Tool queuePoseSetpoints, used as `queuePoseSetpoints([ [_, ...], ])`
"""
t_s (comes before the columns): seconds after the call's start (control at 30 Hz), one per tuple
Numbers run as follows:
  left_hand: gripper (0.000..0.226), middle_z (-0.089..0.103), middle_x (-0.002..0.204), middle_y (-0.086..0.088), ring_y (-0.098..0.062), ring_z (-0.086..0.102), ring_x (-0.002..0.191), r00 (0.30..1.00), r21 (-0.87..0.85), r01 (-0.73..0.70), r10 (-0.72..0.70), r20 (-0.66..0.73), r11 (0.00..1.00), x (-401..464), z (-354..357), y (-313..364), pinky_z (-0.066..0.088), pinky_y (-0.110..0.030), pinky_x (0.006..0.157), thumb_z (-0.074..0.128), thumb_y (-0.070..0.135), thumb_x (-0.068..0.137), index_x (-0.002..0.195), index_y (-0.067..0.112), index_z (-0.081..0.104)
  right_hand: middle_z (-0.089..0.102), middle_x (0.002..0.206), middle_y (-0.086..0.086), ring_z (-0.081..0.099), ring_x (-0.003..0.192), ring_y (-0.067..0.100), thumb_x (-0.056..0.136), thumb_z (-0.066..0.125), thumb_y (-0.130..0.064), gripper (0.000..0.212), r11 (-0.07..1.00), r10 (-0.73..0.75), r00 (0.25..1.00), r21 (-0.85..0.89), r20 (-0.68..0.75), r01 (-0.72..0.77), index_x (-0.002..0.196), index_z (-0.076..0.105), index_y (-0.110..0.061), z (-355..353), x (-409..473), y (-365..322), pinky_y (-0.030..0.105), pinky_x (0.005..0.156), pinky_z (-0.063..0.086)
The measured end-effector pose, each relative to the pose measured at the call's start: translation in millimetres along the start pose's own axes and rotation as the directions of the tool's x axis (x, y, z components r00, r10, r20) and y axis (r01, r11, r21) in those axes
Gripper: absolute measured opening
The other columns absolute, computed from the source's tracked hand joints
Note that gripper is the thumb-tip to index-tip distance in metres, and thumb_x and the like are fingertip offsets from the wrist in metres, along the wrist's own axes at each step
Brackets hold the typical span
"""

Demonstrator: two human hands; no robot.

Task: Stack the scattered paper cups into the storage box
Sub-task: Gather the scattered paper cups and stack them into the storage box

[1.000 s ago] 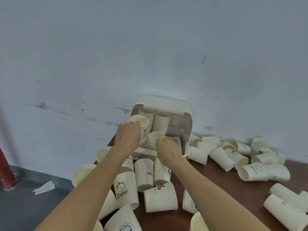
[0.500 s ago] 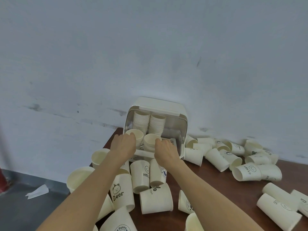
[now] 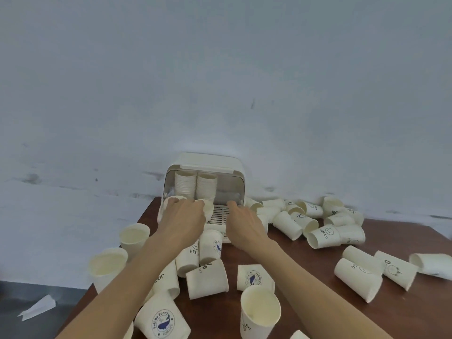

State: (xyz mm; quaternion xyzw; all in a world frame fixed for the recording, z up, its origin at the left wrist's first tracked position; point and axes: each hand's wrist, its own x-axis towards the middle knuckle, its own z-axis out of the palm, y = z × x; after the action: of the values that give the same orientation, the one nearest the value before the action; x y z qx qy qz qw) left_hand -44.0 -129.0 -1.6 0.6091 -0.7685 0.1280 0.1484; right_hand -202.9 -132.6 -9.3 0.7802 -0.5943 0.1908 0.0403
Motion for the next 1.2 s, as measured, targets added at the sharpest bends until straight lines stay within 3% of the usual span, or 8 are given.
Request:
queuePoseSetpoints([
  [0.27, 0.032, 0.065, 0.107, -0.001, -0.019, 0.059, 0.101, 0.999, -0.227, -0.044, 0.041, -0.016, 0.973, -51.8, -14.6, 50.4, 0.031, -0.033, 0.095, 0.036, 0.022, 0.099, 0.111, 0.019, 0.066, 0.06, 0.101, 0.012, 0.054, 0.09, 0.03, 0.091, 0.039, -0.006, 0.029, 0.996, 0.081, 0.996, 0.043, -0.037, -0.079, 0.119, 0.047, -0.009, -37.5, -71.6, 30.3, 0.035, 0.066, 0.038],
  [0.37, 0.033, 0.065, 0.112, 0.0, -0.018, 0.058, 0.105, 0.998, -0.291, -0.058, 0.053, -0.026, 0.955, -70.2, -12.5, 63.9, 0.034, -0.032, 0.095, 0.038, 0.021, 0.099, 0.117, 0.021, 0.066, 0.061, 0.106, 0.011, 0.055, 0.096, 0.03, 0.094, 0.037, -0.01, 0.033, 0.992, 0.119, 0.992, 0.048, -0.034, -0.117, 0.125, 0.047, -0.01, -45.5, -97.8, 39.8, 0.04, 0.074, 0.044],
  [0.53, 0.033, 0.065, 0.109, 0.0, -0.019, 0.059, 0.102, 0.998, -0.362, -0.066, 0.068, -0.006, 0.93, -104.7, -6.5, 83.3, 0.037, -0.032, 0.095, 0.039, 0.021, 0.099, 0.121, 0.024, 0.064, 0.062, 0.105, 0.008, 0.053, 0.099, 0.026, 0.094, 0.037, -0.013, 0.036, 0.981, 0.19, 0.981, 0.039, -0.039, -0.189, 0.129, 0.047, -0.013, -47.0, -131.8, 52.3, 0.037, 0.074, 0.043],
  [0.73, 0.035, 0.061, 0.114, 0.0, -0.021, 0.053, 0.106, 0.999, -0.361, -0.04, 0.046, 0.009, 0.932, -139.8, -8.6, 102.6, 0.03, -0.028, 0.089, 0.035, 0.023, 0.1, 0.128, 0.026, 0.056, 0.061, 0.111, 0.005, 0.054, 0.103, 0.026, 0.095, 0.04, -0.016, 0.045, 0.98, 0.19, 0.982, 0.057, -0.019, -0.189, 0.14, 0.041, -0.016, -38.1, -154.8, 42.0, 0.033, 0.072, 0.039],
  [0.93, 0.038, 0.061, 0.118, -0.002, -0.023, 0.053, 0.109, 0.994, -0.395, -0.045, 0.079, 0.071, 0.918, -157.9, 2.4, 104.7, 0.034, -0.032, 0.096, 0.037, 0.022, 0.099, 0.135, 0.025, 0.05, 0.059, 0.103, 0.0, 0.053, 0.098, 0.02, 0.095, 0.04, -0.016, 0.043, 0.983, 0.157, 0.986, 0.107, -0.048, -0.151, 0.138, 0.042, -0.018, -32.2, -164.6, 31.7, 0.032, 0.076, 0.043],
  [1.2, 0.039, 0.06, 0.116, -0.001, -0.026, 0.052, 0.106, 0.987, -0.437, -0.019, 0.087, 0.136, 0.899, -159.9, 15.1, 114.2, 0.041, -0.035, 0.089, 0.036, 0.022, 0.098, 0.134, 0.025, 0.049, 0.058, 0.101, -0.002, 0.052, 0.097, 0.02, 0.095, 0.039, -0.018, 0.04, 0.98, 0.169, 0.983, 0.115, -0.076, -0.16, 0.135, 0.043, -0.019, -34.8, -185.6, 38.5, 0.032, 0.076, 0.041],
])
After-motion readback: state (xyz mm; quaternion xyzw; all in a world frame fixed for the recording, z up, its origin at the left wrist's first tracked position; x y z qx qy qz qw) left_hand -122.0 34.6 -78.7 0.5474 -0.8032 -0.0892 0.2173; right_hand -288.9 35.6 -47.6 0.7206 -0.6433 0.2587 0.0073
